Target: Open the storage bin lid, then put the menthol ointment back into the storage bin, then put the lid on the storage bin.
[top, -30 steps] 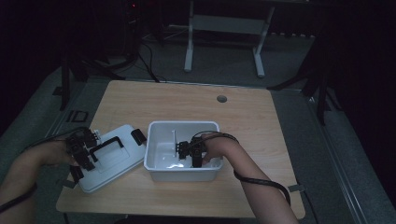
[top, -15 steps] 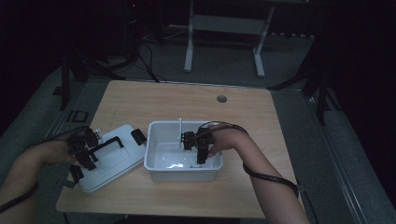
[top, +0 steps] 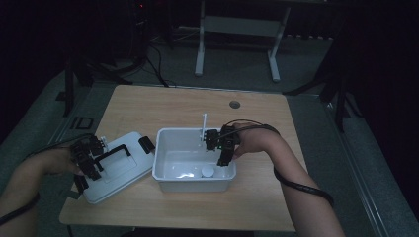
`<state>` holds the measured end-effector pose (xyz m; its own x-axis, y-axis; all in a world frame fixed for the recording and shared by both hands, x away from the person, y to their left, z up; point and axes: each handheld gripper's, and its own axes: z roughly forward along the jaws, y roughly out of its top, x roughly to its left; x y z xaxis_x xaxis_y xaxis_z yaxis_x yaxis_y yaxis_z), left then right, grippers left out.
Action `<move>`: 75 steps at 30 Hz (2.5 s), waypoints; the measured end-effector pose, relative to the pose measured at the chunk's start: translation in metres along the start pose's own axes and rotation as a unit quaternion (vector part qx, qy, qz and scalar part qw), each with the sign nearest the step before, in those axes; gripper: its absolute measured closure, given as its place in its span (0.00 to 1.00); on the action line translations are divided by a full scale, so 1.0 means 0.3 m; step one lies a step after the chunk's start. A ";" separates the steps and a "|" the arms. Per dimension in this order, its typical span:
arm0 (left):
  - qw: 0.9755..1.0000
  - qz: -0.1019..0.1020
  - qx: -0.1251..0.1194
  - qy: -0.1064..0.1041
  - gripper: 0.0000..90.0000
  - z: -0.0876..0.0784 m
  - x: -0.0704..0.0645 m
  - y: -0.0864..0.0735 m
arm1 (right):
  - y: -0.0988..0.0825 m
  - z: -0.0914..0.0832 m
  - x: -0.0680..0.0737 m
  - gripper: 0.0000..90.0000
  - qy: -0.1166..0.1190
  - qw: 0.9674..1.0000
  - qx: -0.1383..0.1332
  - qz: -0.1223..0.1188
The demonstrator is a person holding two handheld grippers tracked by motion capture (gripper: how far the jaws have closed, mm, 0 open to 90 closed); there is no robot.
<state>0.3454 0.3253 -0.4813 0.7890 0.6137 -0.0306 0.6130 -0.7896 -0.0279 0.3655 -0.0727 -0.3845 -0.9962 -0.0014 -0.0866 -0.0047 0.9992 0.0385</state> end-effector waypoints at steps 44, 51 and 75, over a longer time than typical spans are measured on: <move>0.999 -0.006 0.018 0.026 0.78 0.039 0.024 0.062 | -0.423 0.221 -0.012 0.20 0.048 0.992 0.057 0.103; 0.999 -0.011 0.025 0.033 0.79 0.039 0.014 0.071 | -0.435 0.249 -0.007 0.20 0.057 0.991 0.059 0.107; 1.000 -0.029 0.008 -0.005 0.93 0.033 0.030 0.054 | -0.476 0.277 -0.008 0.20 0.063 0.988 0.053 0.127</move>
<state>0.3618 0.3181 -0.4920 0.7512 0.6590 -0.0378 0.6574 -0.7521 -0.0468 0.3757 -0.2122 -0.4726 -0.9668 0.2528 0.0366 0.2504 0.9662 -0.0611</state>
